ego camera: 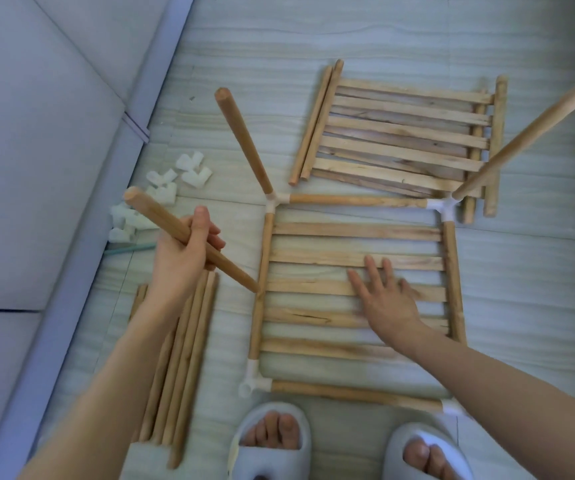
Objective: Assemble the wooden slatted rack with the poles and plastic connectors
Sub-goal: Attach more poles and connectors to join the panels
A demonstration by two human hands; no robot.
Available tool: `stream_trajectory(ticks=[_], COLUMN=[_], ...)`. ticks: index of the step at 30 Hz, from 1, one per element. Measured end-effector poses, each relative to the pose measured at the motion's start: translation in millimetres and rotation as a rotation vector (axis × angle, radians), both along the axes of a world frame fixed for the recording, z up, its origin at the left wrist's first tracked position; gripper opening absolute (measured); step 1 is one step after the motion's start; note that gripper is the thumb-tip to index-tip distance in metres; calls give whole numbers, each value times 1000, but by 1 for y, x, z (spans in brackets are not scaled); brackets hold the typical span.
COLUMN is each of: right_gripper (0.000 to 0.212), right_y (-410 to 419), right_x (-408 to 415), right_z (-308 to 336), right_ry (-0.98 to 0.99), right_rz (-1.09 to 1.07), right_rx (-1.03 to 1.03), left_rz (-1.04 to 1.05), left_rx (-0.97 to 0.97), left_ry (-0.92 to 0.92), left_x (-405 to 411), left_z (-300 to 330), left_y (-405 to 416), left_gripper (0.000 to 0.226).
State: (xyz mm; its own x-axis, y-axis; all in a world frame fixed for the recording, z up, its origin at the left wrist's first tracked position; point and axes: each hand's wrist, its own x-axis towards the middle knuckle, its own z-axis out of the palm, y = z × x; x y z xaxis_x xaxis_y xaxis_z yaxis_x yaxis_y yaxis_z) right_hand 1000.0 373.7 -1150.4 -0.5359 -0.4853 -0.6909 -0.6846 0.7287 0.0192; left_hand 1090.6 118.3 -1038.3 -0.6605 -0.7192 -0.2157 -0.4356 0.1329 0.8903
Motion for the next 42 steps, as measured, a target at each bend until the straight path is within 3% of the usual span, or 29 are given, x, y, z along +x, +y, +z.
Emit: stream_trajectory(ticks=[11, 17, 21, 25, 28, 30, 36, 42], right_gripper=[83, 61, 68, 77, 73, 58, 54, 54], right_y=[-25, -29, -24, -1, 24, 36, 32, 31], right_x=[-44, -33, 29, 68, 74, 75, 71, 72], right_z=[4, 4, 22, 19, 8, -5, 5, 5], right_ry=[31, -25, -176, -188, -46, 26, -70, -107], right_rz=[-57, -170, -13, 52, 108, 97, 128, 137], right_rx=[16, -117, -209, -118, -167, -163, -79, -40], left_rz=[-20, -33, -70, -91, -105, -99, -96, -117], left_rx=[5, -88, -77, -99, -91, -97, -92, -113], left_ry=[57, -29, -26, -5, 15, 6, -25, -19], left_x=[51, 68, 73, 82, 92, 100, 107, 97], left_z=[3, 1, 4, 13, 17, 15, 10, 10], left_y=[16, 23, 31, 39, 44, 46, 45, 48], left_gripper=[46, 42, 46, 42, 46, 45, 34, 38])
